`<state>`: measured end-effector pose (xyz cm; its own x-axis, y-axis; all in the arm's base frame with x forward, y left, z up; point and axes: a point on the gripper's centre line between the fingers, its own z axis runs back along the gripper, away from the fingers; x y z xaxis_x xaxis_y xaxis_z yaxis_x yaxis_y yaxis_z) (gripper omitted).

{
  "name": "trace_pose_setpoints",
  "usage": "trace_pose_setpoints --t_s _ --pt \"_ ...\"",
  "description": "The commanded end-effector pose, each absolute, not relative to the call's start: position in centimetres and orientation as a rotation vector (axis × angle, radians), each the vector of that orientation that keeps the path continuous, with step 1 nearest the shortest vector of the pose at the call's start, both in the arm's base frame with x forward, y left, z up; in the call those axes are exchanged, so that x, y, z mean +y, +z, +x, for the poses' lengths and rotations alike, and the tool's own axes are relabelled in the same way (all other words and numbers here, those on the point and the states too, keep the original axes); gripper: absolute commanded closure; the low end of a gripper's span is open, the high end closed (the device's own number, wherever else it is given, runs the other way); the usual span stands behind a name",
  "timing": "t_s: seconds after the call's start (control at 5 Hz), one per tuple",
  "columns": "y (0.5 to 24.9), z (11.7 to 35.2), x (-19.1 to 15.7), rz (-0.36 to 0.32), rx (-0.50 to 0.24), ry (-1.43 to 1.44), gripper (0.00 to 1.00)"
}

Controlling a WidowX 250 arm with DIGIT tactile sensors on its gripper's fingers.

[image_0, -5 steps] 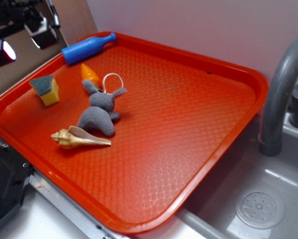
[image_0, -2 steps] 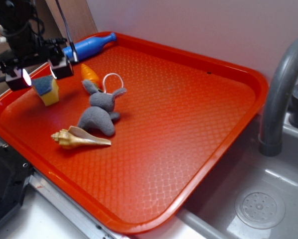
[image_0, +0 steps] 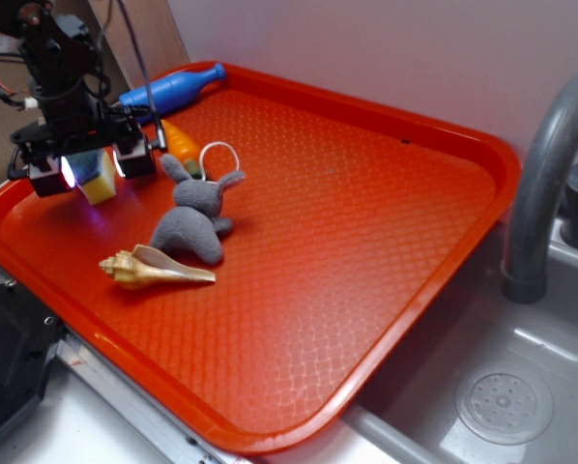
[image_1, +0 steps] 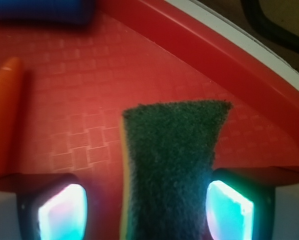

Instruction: Grab the green sponge.

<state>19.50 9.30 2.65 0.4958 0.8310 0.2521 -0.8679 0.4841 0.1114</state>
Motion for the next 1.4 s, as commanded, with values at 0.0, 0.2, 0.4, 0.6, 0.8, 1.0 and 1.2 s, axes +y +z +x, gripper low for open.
trace_pose_setpoints --t_s 0.0,0.2,0.4,0.6,0.8,1.0,1.2 --pt "2.3 20.0 10.3 0.242 -0.195 1.004 1.00" --pt "2.4 19.5 10.1 0.248 -0.217 1.008 1.00" --pt "3.0 19.6 10.0 0.251 -0.227 0.960 1.00" --pt "6.6 20.3 8.7 0.211 -0.207 0.804 1.00" --pt "11.7 21.1 5.4 0.060 -0.169 0.566 1.00" --pt "16.0 21.2 2.9 -0.049 -0.192 0.322 1.00" --pt "19.4 20.0 0.4 -0.134 -0.224 0.094 1.00"
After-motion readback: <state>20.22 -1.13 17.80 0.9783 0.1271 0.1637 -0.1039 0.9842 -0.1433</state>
